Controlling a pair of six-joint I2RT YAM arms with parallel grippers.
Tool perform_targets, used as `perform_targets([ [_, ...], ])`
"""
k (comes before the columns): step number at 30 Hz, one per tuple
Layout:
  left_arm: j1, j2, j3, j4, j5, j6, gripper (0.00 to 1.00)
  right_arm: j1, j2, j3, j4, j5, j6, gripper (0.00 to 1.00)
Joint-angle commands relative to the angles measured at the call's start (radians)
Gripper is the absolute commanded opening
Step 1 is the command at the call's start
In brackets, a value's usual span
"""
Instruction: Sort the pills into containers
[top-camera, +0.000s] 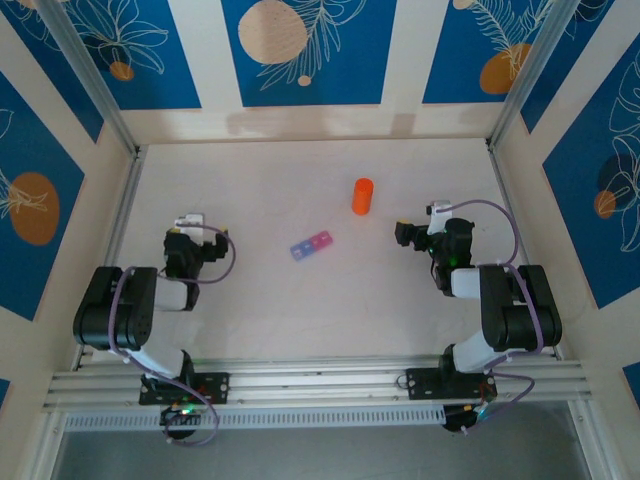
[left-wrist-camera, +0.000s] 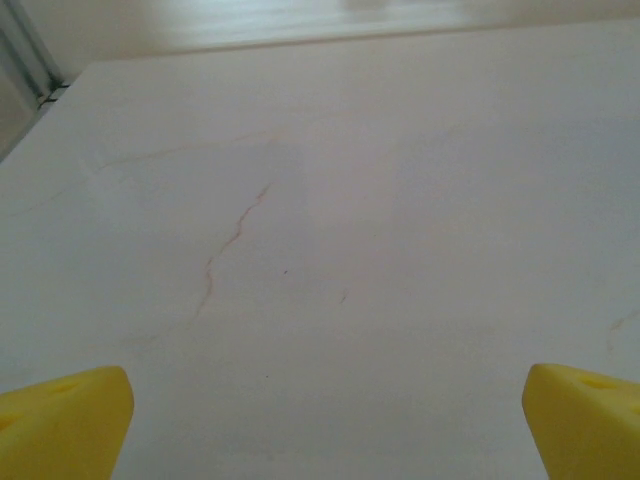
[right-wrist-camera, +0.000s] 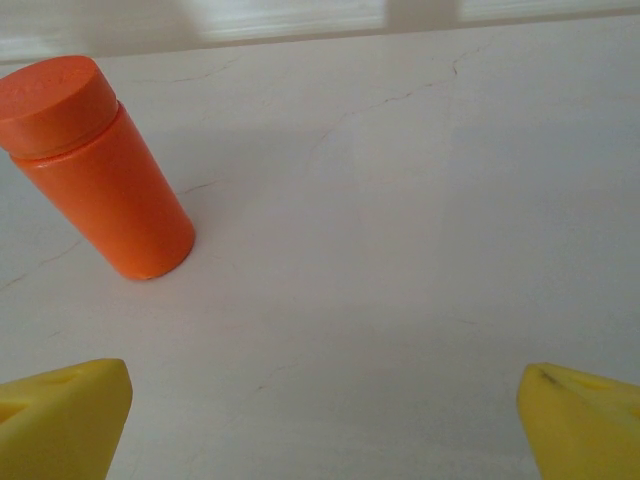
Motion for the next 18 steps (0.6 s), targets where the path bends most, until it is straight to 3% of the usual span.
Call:
perform_targets([
  [1,-0.074,-0.003,0.007,0.033,-0.152,0.037,1.0,-0.003,0.0,0.005,-0.004,-0.013,0.005,0.99],
  [18,-0.083,-0.006,0.006,0.029,-0.141,0.045,1.0,-0.003,0.0,0.005,-0.003,-0.013,0.006,0.99],
])
